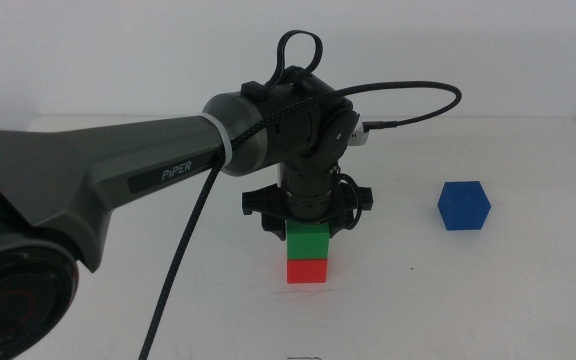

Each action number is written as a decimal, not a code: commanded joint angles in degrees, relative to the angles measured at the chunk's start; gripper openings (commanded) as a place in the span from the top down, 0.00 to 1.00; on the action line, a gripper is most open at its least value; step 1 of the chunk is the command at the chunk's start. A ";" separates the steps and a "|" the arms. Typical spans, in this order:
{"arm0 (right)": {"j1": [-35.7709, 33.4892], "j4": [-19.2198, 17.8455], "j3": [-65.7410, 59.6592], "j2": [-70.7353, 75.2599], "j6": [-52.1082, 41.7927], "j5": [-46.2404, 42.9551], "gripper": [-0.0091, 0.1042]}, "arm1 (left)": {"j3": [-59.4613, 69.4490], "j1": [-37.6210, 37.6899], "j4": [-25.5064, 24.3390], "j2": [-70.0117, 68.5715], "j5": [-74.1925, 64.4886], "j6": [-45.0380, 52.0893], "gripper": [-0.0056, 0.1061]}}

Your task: Stack red cubes first, then green, then blue cubes in a specific spot.

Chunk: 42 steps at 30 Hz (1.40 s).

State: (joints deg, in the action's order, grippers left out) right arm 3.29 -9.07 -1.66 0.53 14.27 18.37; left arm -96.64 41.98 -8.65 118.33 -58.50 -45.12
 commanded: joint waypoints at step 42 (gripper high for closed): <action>0.25 -0.74 1.01 1.32 -0.72 -4.12 0.21 | 4.20 -7.33 9.48 -49.31 -5.78 46.90 0.11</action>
State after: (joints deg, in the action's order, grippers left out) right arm 3.29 -9.07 -1.66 0.53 14.27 18.37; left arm -93.38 36.14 -2.94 73.60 -66.60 -2.05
